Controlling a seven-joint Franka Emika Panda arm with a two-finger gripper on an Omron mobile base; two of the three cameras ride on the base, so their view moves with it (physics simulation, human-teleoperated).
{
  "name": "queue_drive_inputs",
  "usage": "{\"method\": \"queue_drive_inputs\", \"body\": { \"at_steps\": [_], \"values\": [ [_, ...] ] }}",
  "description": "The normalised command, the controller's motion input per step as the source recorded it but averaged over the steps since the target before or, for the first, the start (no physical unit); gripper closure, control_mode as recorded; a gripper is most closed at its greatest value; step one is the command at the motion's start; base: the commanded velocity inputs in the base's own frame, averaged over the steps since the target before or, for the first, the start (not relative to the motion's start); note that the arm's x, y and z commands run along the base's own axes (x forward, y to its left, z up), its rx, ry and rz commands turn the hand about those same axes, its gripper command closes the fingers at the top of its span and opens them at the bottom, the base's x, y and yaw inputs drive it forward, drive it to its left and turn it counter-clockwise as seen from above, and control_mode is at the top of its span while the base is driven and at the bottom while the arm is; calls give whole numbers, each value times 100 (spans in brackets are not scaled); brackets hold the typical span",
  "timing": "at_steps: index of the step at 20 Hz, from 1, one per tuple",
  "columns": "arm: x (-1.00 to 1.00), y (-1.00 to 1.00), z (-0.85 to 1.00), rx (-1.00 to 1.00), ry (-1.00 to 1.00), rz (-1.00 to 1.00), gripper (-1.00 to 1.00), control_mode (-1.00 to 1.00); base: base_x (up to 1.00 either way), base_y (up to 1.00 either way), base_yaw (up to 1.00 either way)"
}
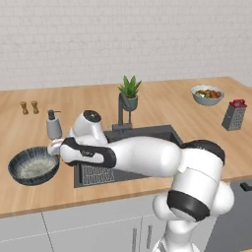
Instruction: Pick the mushroom from the sink and place it in the bowl. Then pick the bowl and place it in the microwave. Then close the microwave door and press the start button.
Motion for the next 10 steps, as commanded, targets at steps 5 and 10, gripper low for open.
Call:
{"method": "queue_drive_inputs", "body": {
  "at_steps": [5, 10],
  "values": [
    [32, 63, 13, -9, 5, 0, 100, -100, 0, 0, 0],
    [12, 49, 5, -7, 4, -4, 100, -100, 0, 0, 0]
  ]
}}
